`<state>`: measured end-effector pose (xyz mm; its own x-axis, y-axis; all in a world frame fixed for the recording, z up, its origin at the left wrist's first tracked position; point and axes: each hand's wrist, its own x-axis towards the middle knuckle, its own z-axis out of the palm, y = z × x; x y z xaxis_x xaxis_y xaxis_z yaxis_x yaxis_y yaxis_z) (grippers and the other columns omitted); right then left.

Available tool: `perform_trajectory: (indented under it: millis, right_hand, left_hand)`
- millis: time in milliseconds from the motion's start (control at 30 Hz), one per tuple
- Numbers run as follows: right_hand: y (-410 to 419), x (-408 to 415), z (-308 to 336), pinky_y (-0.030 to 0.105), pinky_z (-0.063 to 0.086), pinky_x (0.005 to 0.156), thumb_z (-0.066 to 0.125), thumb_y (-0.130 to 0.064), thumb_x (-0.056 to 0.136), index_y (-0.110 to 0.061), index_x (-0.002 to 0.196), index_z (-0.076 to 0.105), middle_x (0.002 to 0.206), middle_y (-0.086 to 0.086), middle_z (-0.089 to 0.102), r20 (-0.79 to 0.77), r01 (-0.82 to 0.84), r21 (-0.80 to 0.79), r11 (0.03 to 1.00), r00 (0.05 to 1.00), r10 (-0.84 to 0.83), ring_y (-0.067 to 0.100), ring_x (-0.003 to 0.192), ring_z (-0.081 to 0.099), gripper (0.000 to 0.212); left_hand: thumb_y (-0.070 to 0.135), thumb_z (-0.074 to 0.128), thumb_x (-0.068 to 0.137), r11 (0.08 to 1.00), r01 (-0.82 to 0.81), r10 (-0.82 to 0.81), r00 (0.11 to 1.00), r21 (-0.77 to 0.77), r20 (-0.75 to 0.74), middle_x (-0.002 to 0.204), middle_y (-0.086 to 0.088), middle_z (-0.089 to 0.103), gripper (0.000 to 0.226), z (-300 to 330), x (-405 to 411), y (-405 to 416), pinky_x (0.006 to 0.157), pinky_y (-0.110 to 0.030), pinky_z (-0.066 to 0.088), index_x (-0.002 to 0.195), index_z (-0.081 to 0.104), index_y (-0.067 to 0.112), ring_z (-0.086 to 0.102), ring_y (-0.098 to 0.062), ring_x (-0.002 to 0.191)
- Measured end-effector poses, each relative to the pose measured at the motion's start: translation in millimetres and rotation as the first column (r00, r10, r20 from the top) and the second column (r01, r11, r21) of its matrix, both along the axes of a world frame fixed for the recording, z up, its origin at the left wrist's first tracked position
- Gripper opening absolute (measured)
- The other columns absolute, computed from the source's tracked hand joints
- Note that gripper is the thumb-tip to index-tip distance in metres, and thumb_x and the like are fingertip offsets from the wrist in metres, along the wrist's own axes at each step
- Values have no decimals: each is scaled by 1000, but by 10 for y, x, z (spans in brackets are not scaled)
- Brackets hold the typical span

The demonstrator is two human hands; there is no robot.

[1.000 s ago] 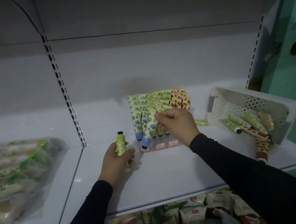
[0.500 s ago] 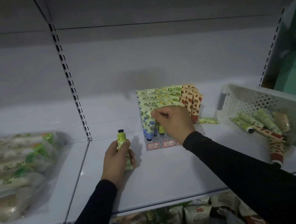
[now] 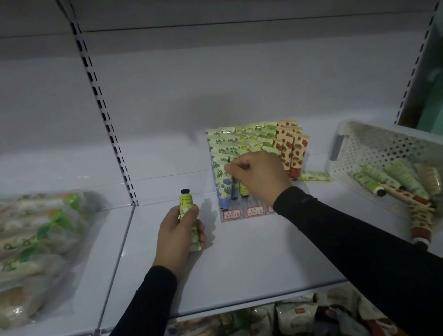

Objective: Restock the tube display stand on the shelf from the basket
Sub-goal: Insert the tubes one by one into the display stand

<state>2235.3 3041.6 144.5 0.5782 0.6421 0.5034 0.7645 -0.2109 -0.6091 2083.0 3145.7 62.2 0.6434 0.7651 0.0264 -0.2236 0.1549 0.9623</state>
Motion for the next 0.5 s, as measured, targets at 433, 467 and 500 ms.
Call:
perform_trajectory:
  millis: [433,467,500]
  right_hand:
    - [85,-54,52,14,40,56,62,-30,92,-9,72,71,67,-2,67,100,39,-57,998,994,-33,11,62,58,30]
    - [89,-59,57,13,38,55,62,-30,92,-9,72,71,68,-2,67,101,44,-61,997,994,-37,10,62,57,30]
    - [90,-62,56,14,38,56,62,-30,92,-9,73,72,70,-2,68,99,44,-60,997,994,-38,10,62,57,30]
  left_hand:
    - [15,56,96,1000,3,-3,1000,-20,10,64,-12,54,8,3,10,-18,42,-26,43,96,56,7,46,-21,47]
    - [15,56,96,1000,1,-1,1000,-15,7,65,-12,54,8,-2,12,-13,43,-26,43,96,56,7,47,-22,47]
    - [15,56,96,1000,0,0,1000,-11,3,65,-13,54,8,-7,14,-9,43,-27,43,96,56,7,47,-22,47]
